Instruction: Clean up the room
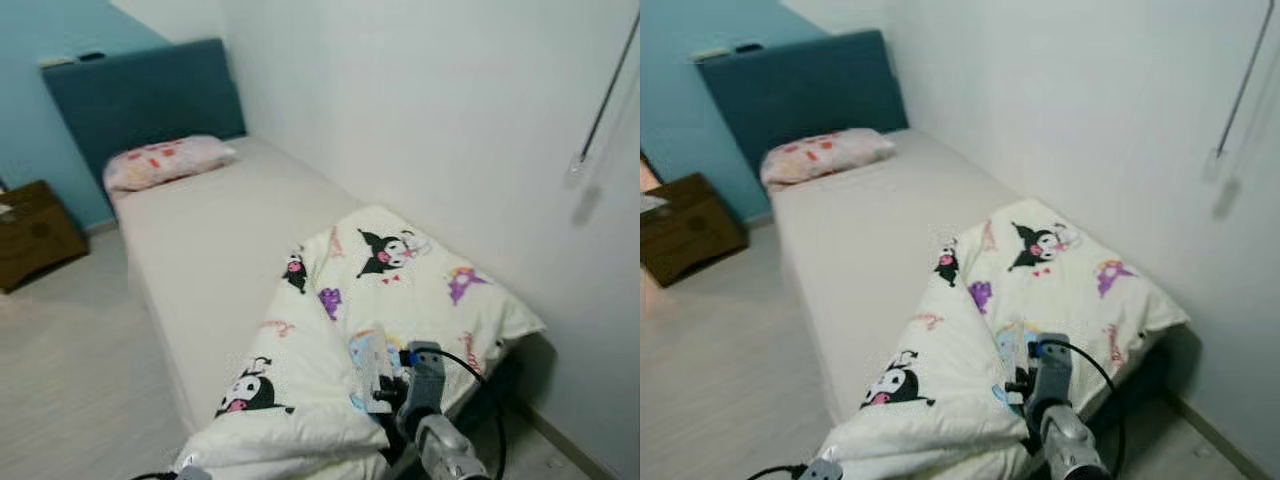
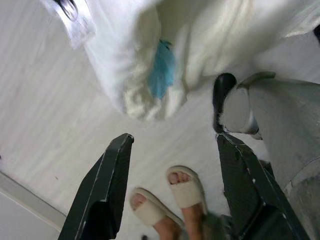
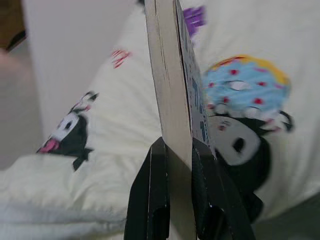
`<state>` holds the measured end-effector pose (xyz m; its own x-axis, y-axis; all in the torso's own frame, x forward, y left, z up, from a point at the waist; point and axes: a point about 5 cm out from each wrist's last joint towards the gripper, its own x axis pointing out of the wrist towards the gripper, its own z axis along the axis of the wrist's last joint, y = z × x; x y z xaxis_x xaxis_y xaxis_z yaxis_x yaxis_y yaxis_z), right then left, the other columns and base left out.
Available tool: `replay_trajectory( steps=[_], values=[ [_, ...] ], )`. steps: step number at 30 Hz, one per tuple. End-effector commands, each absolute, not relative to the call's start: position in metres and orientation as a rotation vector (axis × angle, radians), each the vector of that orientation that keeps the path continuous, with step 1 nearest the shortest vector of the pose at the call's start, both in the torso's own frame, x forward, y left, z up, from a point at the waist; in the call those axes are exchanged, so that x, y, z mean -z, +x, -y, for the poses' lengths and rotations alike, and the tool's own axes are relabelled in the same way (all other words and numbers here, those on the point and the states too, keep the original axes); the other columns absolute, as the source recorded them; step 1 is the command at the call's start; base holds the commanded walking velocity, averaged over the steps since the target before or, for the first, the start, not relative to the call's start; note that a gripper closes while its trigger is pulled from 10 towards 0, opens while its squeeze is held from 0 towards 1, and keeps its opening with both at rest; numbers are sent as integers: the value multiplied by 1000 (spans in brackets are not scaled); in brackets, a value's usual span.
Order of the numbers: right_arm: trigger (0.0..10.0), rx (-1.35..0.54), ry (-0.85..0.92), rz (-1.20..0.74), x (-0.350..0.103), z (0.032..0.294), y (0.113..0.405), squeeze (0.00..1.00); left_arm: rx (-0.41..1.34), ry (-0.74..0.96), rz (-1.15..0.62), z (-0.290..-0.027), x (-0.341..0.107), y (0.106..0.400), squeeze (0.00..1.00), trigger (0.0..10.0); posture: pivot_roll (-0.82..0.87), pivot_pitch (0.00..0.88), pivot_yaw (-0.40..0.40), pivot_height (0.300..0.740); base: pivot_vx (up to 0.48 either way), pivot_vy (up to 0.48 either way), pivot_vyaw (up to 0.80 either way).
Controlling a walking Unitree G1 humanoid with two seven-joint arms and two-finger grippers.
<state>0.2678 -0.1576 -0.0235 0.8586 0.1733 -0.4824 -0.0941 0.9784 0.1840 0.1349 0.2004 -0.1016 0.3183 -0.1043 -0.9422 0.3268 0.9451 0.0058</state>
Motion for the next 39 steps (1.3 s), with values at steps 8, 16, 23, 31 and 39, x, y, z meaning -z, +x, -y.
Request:
replay_trajectory(
  steps=[8,16,23,31,39],
  values=[
    [10000,-122,137,-539,23,158,270,0,267,210,-1214,-201,101,137,0,10000,-23,0,48,727,0,0,0],
    [10000,-206,138,-541,25,150,266,0,284,204,-1217,-197,102,135,0,10000,-25,0,47,727,0,0,285],
    [10000,-215,148,-578,33,148,258,0,308,180,-1217,-191,103,135,0,10000,-21,0,46,727,0,-474,756],
    [10000,-184,140,-581,34,150,257,0,285,173,-1195,-190,102,139,0,10000,-24,0,45,727,0,-449,263],
    [10000,-239,125,-574,32,149,258,0,301,161,-1192,-186,101,141,0,10000,-24,0,39,727,0,-148,681]
  ],
)
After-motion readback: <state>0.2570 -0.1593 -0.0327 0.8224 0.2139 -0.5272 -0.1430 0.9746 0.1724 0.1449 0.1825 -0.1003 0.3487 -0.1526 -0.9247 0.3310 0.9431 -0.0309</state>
